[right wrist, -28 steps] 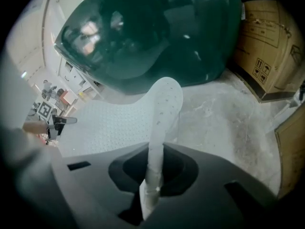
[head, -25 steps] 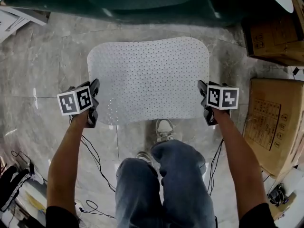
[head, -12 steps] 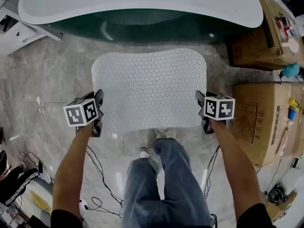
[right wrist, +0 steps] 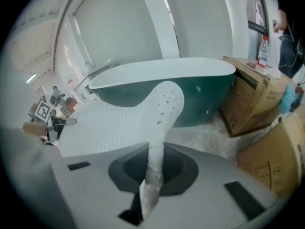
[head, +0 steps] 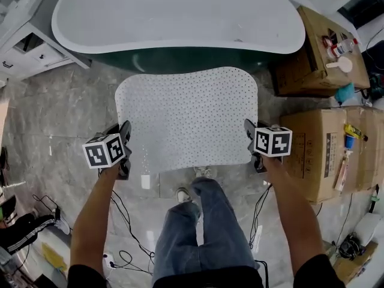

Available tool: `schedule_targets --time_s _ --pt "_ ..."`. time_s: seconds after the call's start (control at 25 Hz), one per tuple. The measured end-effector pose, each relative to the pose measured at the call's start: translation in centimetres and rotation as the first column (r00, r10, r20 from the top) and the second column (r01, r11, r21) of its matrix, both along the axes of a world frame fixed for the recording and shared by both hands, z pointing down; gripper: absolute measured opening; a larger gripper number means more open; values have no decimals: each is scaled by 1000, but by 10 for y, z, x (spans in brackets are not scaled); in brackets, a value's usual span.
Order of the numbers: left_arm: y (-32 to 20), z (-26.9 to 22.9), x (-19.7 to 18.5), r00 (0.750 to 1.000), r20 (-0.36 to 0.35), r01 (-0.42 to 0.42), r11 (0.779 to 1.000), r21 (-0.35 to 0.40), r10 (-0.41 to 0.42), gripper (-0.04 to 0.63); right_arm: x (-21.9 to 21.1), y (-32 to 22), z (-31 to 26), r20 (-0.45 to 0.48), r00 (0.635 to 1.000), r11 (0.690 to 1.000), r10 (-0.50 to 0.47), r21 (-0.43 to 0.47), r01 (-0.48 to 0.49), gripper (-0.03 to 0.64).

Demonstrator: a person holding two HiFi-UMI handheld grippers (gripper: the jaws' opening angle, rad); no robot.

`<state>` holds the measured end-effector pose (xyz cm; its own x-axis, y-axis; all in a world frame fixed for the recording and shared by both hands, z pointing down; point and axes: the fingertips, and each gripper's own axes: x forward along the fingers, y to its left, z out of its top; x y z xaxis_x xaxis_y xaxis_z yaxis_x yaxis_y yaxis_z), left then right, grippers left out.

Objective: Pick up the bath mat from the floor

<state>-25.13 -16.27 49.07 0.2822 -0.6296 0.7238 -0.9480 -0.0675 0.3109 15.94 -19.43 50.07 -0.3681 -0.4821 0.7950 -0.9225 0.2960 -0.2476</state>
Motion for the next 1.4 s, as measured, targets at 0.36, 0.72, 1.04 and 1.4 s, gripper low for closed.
schedule_targets --time_s 0.36,0.72,1.04,1.4 --pt "10 -130 5 997 50 -57 990 130 51 29 4 19 -128 -5 1000 989 -8 147 9 25" --pt "39 -246 16 999 44 -35 957 287 24 30 17 43 -251 -14 1000 945 -6 326 10 26" --pt "59 -323 12 997 82 -37 907 420 2 31 15 63 -335 9 1000 886 22 462 -24 26" --pt "82 -386 14 993 115 -49 853 520 -14 31 17 85 -406 42 997 816 60 574 -73 26"
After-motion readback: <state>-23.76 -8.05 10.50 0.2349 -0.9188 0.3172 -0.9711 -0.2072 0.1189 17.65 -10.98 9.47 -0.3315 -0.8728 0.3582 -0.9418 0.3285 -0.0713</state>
